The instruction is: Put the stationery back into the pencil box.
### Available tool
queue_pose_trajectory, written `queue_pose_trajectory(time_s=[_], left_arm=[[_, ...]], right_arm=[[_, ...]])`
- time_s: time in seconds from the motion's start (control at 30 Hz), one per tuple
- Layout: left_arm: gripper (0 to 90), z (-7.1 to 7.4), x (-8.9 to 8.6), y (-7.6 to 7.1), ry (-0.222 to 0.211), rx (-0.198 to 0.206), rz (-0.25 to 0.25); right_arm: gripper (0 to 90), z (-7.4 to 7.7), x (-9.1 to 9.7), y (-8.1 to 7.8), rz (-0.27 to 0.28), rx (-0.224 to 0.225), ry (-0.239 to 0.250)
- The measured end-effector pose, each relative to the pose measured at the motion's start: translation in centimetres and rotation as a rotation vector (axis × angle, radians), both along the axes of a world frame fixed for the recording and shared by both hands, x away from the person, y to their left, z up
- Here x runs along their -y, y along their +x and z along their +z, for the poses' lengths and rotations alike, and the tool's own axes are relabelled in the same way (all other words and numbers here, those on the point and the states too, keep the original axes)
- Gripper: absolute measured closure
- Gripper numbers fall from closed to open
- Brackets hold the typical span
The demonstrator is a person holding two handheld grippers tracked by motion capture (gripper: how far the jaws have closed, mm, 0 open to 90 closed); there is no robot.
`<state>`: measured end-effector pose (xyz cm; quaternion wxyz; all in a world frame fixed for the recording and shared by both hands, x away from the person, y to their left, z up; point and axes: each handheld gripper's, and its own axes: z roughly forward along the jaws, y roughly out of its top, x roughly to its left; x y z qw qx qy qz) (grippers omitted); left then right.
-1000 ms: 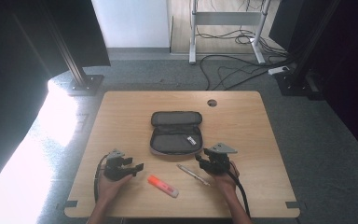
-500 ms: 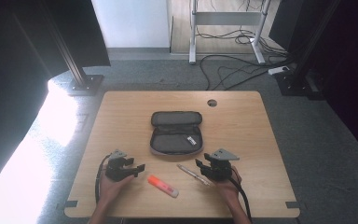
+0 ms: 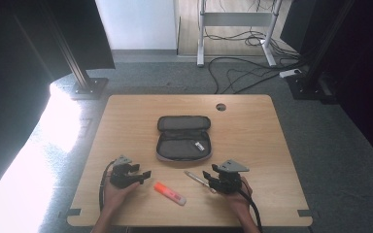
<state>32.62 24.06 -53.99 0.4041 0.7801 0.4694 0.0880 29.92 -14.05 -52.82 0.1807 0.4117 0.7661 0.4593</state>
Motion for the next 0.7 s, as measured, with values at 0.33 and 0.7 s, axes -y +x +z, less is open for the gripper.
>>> queue_pose_trajectory(time_s=[0.33, 0.7], left_arm=[[33.6, -0.1, 0.1, 0.1, -0.001, -0.005, -0.006], [33.6, -0.1, 0.0, 0.1, -0.001, -0.008, -0.007]], right_arm=[[51.1, -0.5, -1.1, -0.2, 0.041, -0.021, -0.008], [52.9, -1.4, -2.0, -0.3, 0.071, -0.045, -0.026]])
